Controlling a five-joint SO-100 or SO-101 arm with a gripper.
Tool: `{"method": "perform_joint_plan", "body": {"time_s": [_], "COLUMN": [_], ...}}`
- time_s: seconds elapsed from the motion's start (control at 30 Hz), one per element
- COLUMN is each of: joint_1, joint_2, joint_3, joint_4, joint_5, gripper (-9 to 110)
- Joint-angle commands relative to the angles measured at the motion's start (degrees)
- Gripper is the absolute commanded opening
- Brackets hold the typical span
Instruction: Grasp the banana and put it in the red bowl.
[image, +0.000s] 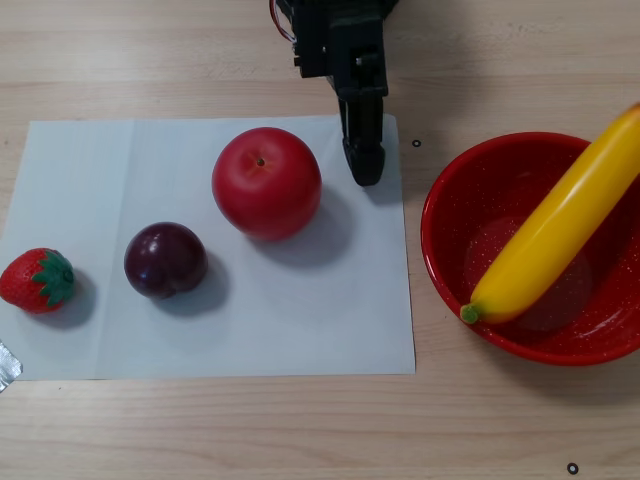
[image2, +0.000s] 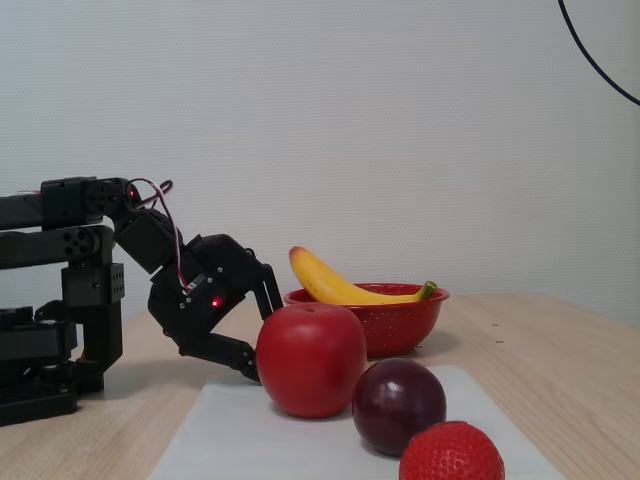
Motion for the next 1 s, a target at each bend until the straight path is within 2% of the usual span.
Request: {"method": "perform_joint_plan", "body": {"time_s": [0.0, 0.17, 0.97], "joint_1": [-0.53, -0.88, -2.20], "joint_2": [0.00, 0.00, -0.18], "joint_3": [0.26, 0.26, 0.26], "joint_4": [3.25, 10.90, 11.78], "joint_5": [1.23, 0.88, -0.35], "gripper": [0, 0, 0]}}
